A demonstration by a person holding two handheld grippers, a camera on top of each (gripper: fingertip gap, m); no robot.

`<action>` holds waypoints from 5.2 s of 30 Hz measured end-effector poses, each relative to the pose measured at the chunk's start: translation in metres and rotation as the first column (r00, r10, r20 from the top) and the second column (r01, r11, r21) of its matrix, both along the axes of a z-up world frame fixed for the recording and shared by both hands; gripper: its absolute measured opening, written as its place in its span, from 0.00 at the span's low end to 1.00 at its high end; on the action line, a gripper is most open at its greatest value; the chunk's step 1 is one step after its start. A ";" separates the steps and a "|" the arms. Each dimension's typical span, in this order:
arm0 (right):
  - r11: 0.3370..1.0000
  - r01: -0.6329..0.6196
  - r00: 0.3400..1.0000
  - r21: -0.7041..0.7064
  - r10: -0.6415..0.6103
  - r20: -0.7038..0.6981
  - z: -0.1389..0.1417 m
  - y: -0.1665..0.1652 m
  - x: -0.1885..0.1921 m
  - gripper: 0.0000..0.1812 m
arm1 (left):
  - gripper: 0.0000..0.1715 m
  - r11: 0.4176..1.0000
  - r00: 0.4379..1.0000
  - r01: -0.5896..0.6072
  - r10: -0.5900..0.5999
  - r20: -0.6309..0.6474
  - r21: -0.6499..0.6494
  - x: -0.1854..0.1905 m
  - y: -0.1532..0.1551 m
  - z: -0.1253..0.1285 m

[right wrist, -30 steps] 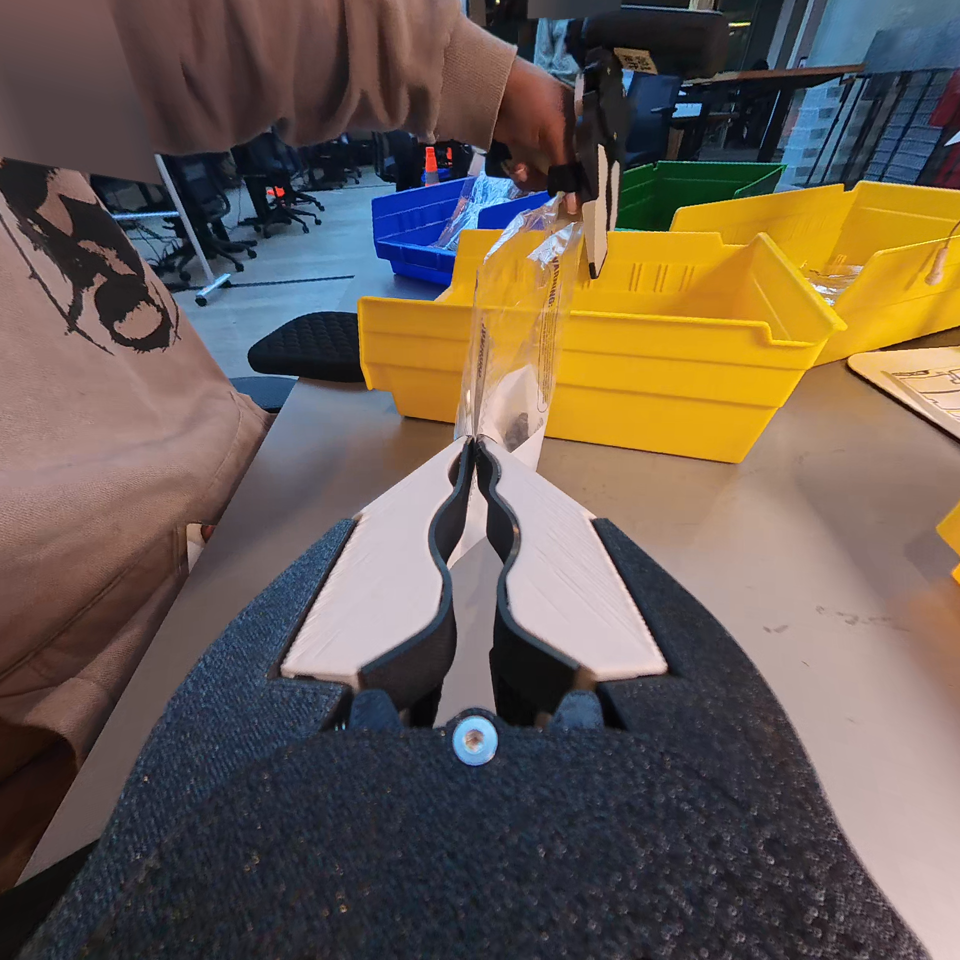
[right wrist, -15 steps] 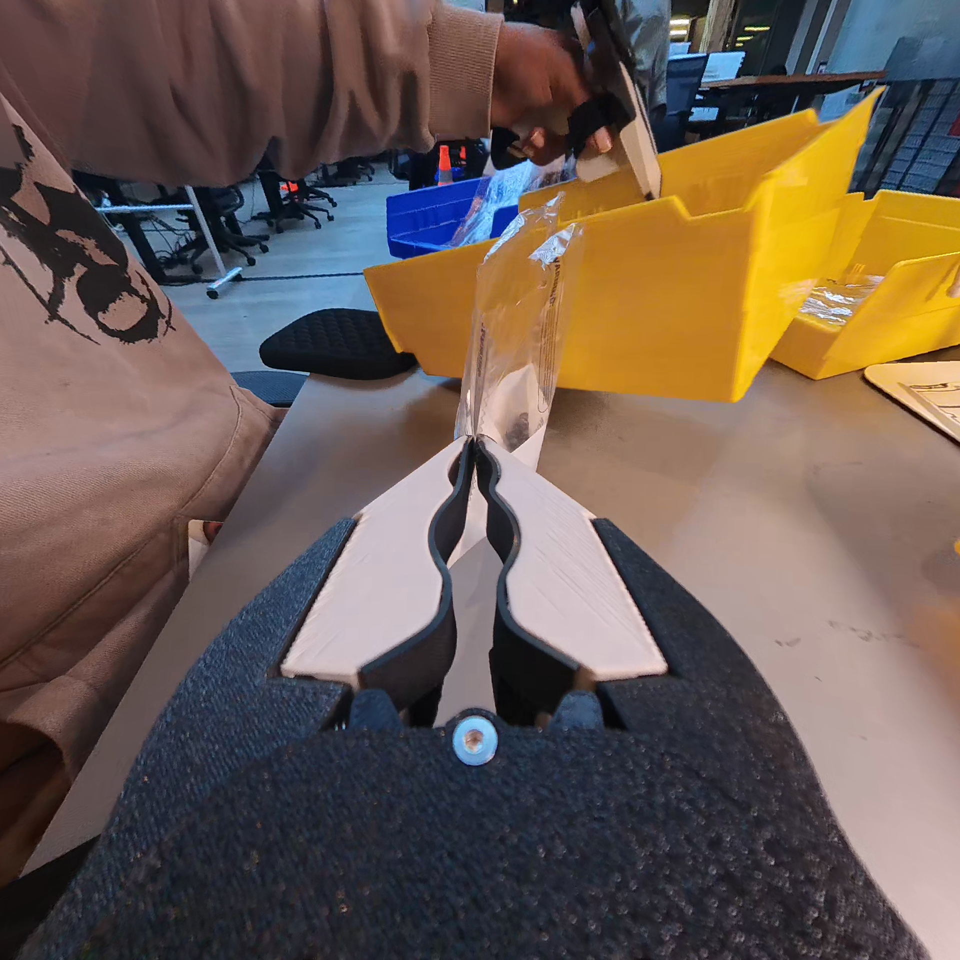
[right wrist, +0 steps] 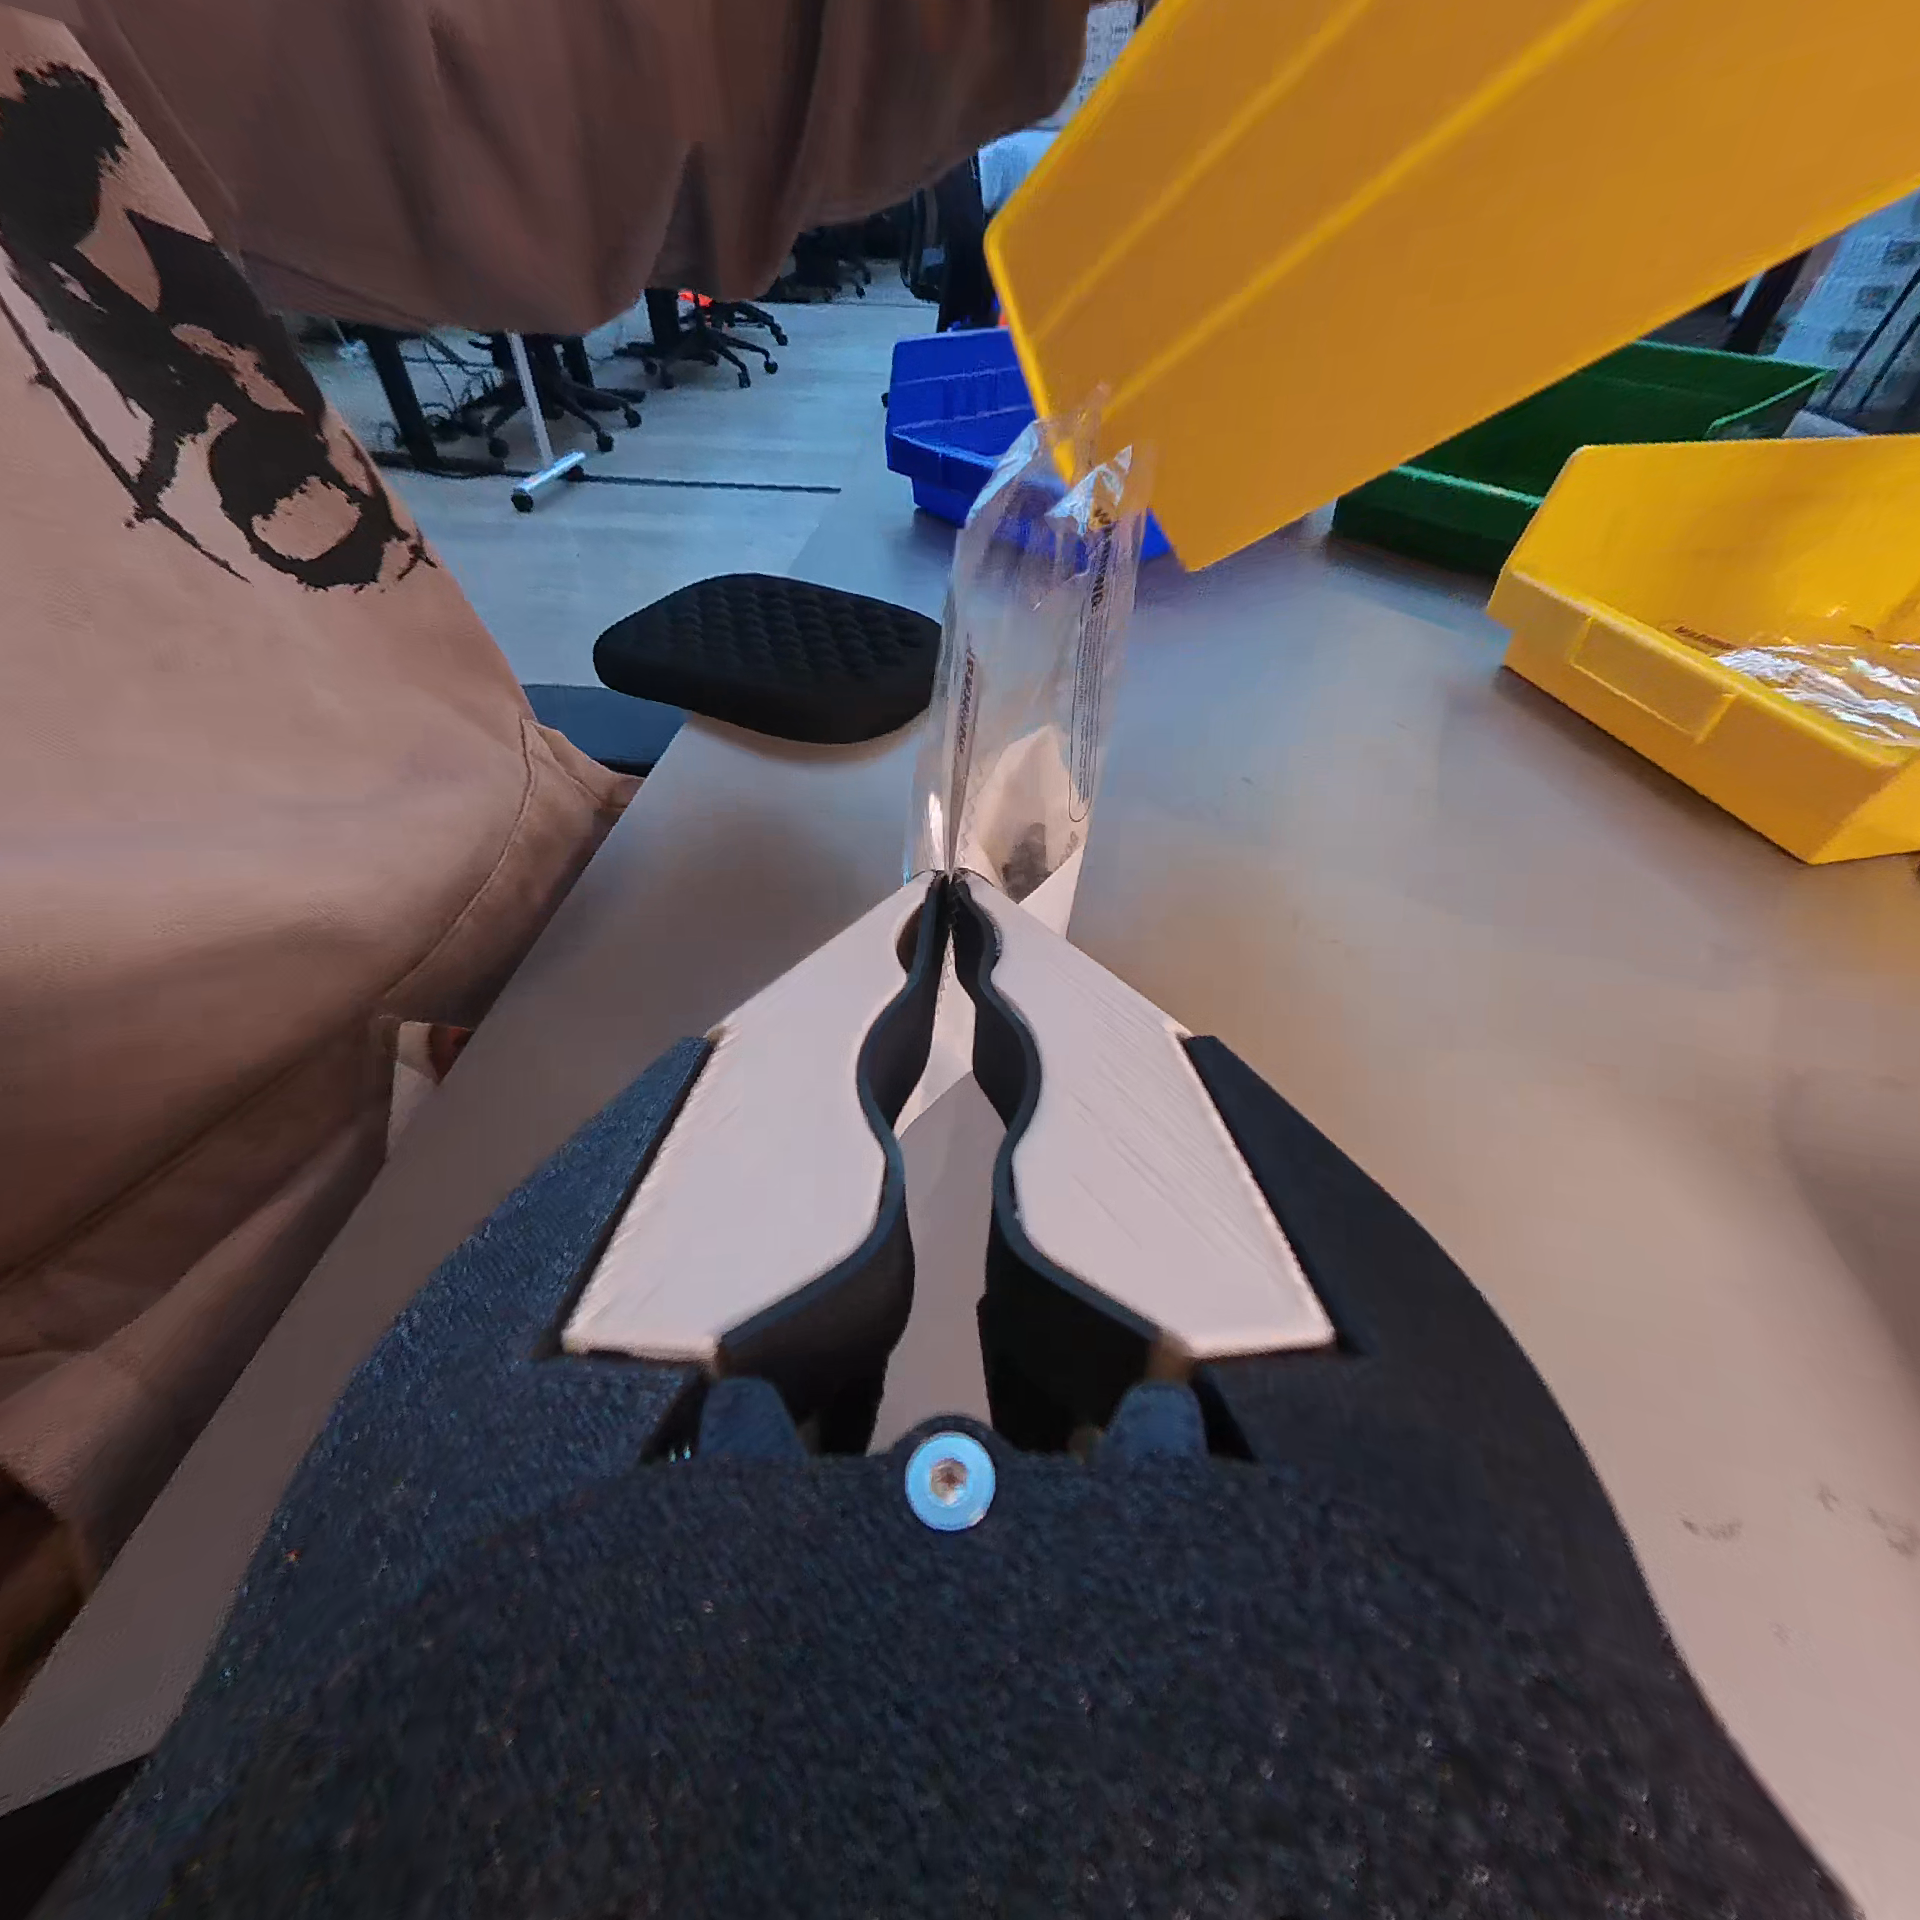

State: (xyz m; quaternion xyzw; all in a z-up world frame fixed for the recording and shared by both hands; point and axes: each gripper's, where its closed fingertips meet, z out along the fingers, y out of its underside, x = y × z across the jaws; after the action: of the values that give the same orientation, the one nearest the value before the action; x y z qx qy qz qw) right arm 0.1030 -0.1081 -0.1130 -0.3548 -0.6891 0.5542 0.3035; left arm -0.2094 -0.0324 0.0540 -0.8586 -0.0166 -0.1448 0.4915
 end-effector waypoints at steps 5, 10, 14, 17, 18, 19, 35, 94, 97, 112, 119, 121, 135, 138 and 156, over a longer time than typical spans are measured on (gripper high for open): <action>0.998 0.025 0.999 0.050 -0.027 0.024 -0.009 -0.004 -0.031 0.00 | 0.01 0.996 1.000 -0.012 0.010 0.030 0.093 0.012 0.019 0.031; 0.996 0.055 0.998 0.072 -0.056 0.020 -0.015 -0.007 -0.057 0.00 | 0.01 0.994 0.998 -0.010 0.003 0.060 0.109 0.029 0.042 0.029; 0.992 0.104 0.994 0.074 -0.105 0.002 -0.018 -0.004 -0.065 0.00 | 0.01 0.995 0.997 -0.002 -0.005 0.072 0.098 0.040 0.054 0.020; 0.982 0.156 0.988 0.105 -0.156 -0.007 -0.022 0.003 -0.065 0.00 | 0.01 0.996 0.998 0.012 -0.018 0.065 0.083 0.046 0.058 0.016; 0.981 0.163 0.987 0.109 -0.162 -0.013 -0.022 0.004 -0.064 0.00 | 0.01 0.997 0.998 0.013 -0.018 0.062 0.076 0.046 0.059 0.014; 0.979 0.170 0.985 0.112 -0.169 -0.019 -0.021 0.004 -0.064 0.00 | 0.01 0.997 0.998 0.014 -0.018 0.062 0.071 0.047 0.060 0.013; 0.965 0.228 0.973 0.131 -0.232 0.017 -0.028 0.013 -0.068 0.00 | 0.01 0.995 0.993 0.026 -0.037 0.112 0.099 0.048 0.050 0.022; 0.951 0.292 0.945 0.107 -0.303 0.119 -0.039 0.020 -0.072 0.00 | 0.01 0.967 0.985 -0.155 0.167 -0.046 0.205 0.043 0.040 0.001; 0.955 0.292 0.942 -0.049 -0.279 0.185 -0.035 0.021 -0.071 0.00 | 0.01 0.961 0.986 -0.164 0.167 0.008 0.223 0.041 0.042 0.001; 0.717 0.442 0.877 -0.540 -0.217 0.429 -0.040 0.058 -0.065 0.00 | 0.01 0.952 0.983 -0.177 0.181 0.007 0.248 0.036 0.059 -0.002; 0.612 0.417 0.890 -0.671 -0.128 0.437 -0.037 0.058 -0.064 0.00 | 0.01 0.946 0.991 -0.130 0.118 0.059 0.297 0.040 0.061 -0.001; 0.611 0.416 0.890 -0.673 -0.120 0.441 -0.038 0.058 -0.064 0.00 | 0.01 0.943 0.993 -0.111 0.094 0.068 0.312 0.041 0.061 -0.001; 0.833 0.391 0.893 -0.392 -0.240 0.380 -0.040 0.050 -0.071 0.00 | 0.01 0.928 0.993 -0.104 0.119 -0.020 0.359 0.038 0.057 -0.008; 0.880 0.369 0.891 -0.300 -0.244 0.382 -0.045 0.045 -0.072 0.04 | 0.01 0.920 0.989 -0.132 0.149 -0.017 0.370 0.037 0.060 -0.010; 0.923 0.376 0.904 0.083 -0.385 0.184 -0.041 0.059 -0.080 0.01 | 0.01 0.886 0.932 -0.206 0.307 -0.194 0.416 0.035 0.064 -0.003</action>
State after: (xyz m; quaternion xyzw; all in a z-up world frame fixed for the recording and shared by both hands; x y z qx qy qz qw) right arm 0.0225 -0.0491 -0.1543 -0.5285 -0.6457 0.4307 0.3439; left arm -0.1743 0.0320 0.0515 -0.7453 -0.0386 0.0328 0.6649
